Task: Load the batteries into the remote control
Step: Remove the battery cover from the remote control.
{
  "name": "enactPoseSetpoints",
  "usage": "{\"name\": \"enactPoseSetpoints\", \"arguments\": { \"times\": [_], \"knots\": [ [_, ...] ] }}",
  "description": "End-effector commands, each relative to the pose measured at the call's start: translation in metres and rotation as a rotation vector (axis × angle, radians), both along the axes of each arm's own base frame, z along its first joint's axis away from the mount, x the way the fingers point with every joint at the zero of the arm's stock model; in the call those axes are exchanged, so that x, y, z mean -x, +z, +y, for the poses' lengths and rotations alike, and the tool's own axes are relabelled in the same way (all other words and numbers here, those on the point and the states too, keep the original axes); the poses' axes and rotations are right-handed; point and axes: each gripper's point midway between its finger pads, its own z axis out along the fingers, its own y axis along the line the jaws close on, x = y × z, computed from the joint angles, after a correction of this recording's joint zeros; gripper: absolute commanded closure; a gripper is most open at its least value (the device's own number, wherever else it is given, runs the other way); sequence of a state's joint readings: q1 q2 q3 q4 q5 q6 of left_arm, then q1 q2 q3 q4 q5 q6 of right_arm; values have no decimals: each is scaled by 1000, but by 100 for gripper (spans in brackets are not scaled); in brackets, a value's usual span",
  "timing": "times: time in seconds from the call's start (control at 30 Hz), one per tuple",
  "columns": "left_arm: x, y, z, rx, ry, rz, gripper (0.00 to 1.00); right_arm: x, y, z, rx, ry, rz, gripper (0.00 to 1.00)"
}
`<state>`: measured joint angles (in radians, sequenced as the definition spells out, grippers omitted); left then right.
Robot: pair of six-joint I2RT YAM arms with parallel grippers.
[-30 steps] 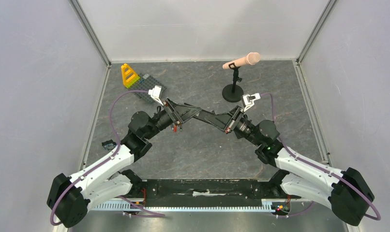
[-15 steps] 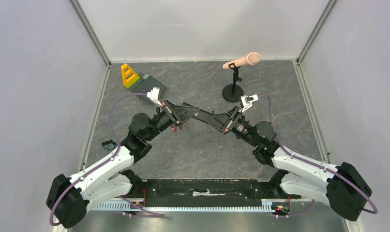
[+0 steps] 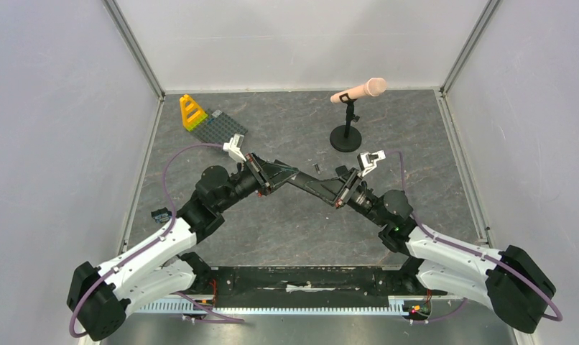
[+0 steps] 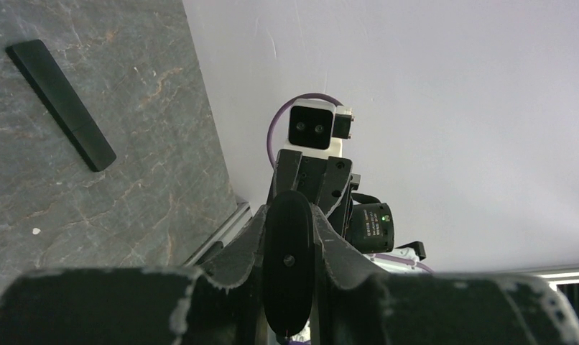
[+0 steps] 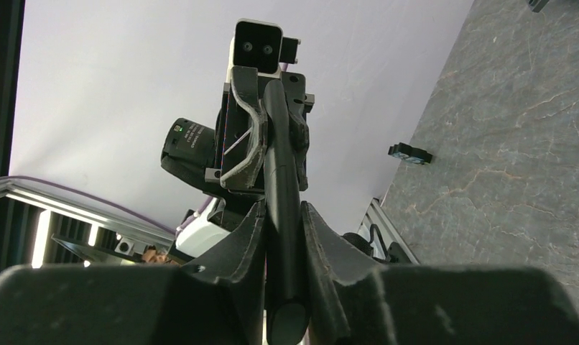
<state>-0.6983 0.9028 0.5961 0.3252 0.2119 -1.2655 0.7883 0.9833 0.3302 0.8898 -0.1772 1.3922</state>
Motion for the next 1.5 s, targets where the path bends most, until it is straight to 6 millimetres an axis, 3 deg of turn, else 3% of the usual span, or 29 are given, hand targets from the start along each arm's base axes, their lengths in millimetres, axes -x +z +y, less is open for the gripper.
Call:
{"name": "enactPoseSetpoints", "arguments": {
  "times": [0.0,0.13,0.47,0.77,1.0,1.2,1.3,1.47],
  "knots": [
    [-6,63,18,153,90,-72,98,-4,-11,-8,18,-47,2,84],
    [-5,67,20,157,97,-77,98,-3,-16,-8,34,-46,14,94],
    [-14,68,38,121,208,-65,98,6,-17,-16,20,-40,-6,100],
    [-24,39,56,124,327,51,98,-2,-10,-18,-3,-81,7,100],
    [-27,22,53,83,326,68,98,-14,-7,-7,39,-87,13,86],
    [-29,9,55,3,340,77,98,-20,-26,-9,79,-120,72,63],
    [-30,-1,55,-61,345,91,98,-21,-33,-13,81,-138,93,57],
    [-30,-8,53,-105,331,89,98,-23,-40,-9,126,-132,105,55]
  ]
}}
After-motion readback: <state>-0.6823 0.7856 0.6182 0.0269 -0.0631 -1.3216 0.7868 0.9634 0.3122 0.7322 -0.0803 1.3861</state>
